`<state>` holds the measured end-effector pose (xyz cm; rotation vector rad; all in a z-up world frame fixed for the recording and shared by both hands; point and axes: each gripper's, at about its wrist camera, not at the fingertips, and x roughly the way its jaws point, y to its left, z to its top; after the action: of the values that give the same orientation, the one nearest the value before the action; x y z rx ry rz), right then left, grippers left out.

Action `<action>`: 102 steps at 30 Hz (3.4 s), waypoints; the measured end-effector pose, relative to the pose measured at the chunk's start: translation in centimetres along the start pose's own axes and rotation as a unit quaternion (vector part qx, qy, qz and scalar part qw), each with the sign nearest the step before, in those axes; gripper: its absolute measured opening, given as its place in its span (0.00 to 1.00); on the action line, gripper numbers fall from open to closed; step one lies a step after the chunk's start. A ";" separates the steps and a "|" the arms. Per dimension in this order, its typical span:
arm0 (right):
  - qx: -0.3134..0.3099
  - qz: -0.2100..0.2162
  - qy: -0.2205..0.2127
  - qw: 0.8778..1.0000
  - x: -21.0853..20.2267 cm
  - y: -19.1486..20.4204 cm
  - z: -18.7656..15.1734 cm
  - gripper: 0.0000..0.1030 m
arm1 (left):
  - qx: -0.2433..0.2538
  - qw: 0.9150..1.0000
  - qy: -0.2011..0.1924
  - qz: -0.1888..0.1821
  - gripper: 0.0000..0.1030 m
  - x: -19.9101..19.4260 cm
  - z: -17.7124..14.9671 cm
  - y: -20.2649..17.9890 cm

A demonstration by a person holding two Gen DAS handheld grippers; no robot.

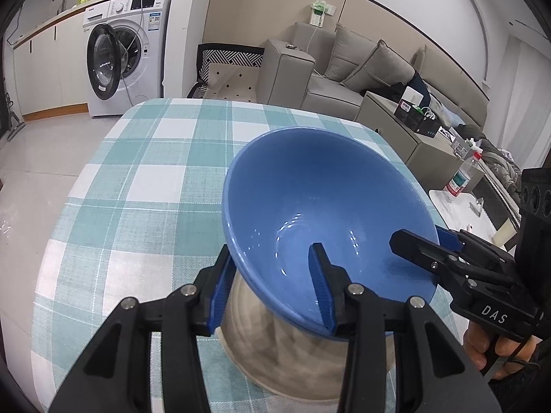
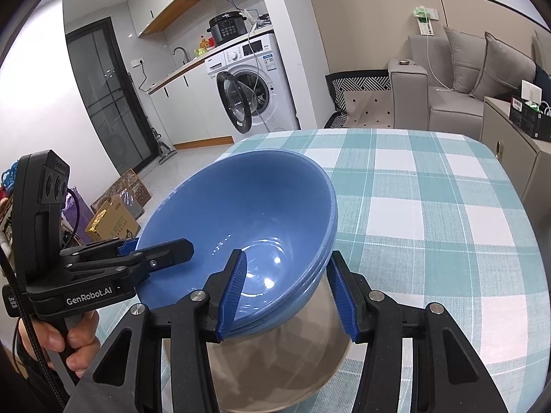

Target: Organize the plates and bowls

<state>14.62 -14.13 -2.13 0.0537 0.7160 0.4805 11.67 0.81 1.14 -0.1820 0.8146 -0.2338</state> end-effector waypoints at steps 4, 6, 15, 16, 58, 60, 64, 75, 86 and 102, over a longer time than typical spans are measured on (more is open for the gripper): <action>-0.003 -0.002 -0.001 1.000 0.0 0.2 0.0 0.49 | -0.002 1.000 0.000 -0.003 0.41 -0.1 -0.2 0.1; -0.006 -0.002 -0.003 1.000 0.1 0.1 0.0 0.49 | -0.004 1.000 -0.001 -0.008 0.41 -0.1 -0.2 0.3; -0.005 0.000 -0.001 1.000 0.0 -0.1 0.0 0.51 | -0.003 1.000 -0.003 -0.014 0.44 0.0 -0.2 0.4; -0.005 0.000 -0.001 1.000 0.1 -0.1 0.0 0.51 | -0.002 1.000 -0.002 -0.014 0.44 0.0 -0.2 0.3; -0.056 0.027 -0.101 0.993 -4.2 -0.8 -1.9 0.99 | 0.085 0.982 -0.162 0.053 1.00 -6.7 -1.0 0.7; -0.060 0.023 -0.111 0.992 -4.6 -1.0 -2.4 0.99 | 0.086 0.981 -0.166 0.057 1.00 -6.7 -1.4 0.7; -0.063 0.031 -0.118 0.991 -5.2 -1.6 -3.8 0.99 | 0.093 0.979 -0.167 0.072 1.00 -6.4 -2.3 0.8; -0.066 0.035 -0.156 0.985 -6.4 -2.2 -7.8 0.99 | 0.115 0.969 -0.191 0.106 1.00 -5.5 -5.7 0.1; -0.097 0.033 -0.177 0.979 -7.5 -0.9 -9.2 0.99 | 0.098 0.966 -0.217 0.096 1.00 -6.2 -7.1 0.8; -0.106 0.036 -0.176 0.978 -7.7 -0.4 -9.2 1.00 | 0.091 0.962 -0.239 0.092 1.00 -5.8 -8.4 1.0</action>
<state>3.83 -18.91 -4.44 -0.0340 0.3130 0.5967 1.78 2.76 -0.78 0.0144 0.3235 -0.0812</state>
